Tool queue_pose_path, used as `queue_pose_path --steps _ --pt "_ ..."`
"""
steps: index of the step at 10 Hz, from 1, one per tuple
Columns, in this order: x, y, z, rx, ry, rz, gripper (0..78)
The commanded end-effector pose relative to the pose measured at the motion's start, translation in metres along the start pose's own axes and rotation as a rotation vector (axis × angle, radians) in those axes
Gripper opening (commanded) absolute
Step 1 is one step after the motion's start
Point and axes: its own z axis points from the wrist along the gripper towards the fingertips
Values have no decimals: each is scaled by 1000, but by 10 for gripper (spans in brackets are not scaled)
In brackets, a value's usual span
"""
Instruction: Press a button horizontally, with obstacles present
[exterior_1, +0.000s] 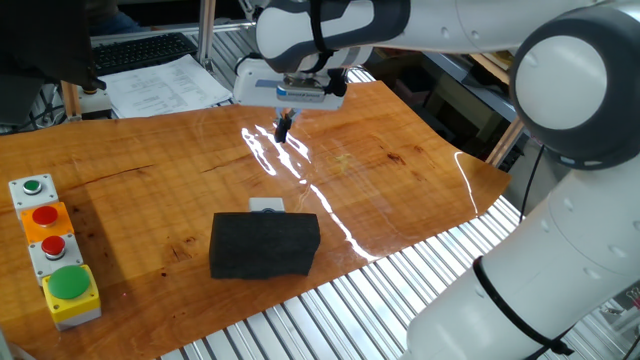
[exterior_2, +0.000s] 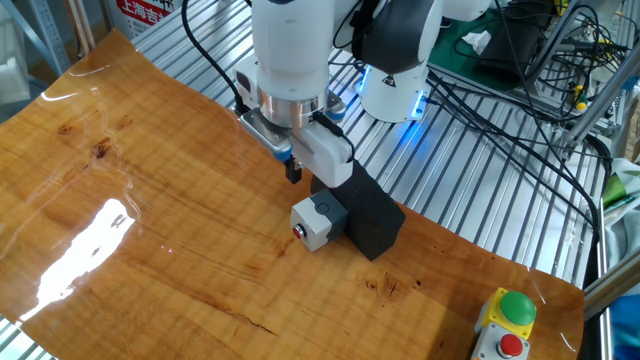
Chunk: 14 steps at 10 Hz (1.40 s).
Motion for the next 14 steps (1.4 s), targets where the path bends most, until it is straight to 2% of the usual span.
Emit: queue_pose_path --steps 1,3,4,6,7,10,14 --pt "-1 0 -1 7 27 54 0" --pt "-1 0 -1 6 59 61 0" --pt "-1 0 -1 -14 83 61 0" --pt "-1 0 -1 -8 102 49 0" --pt "-6 -1 1 -7 112 35 0" --pt "-20 2 11 -2 113 26 0" --pt "-37 20 39 5 109 43 0"
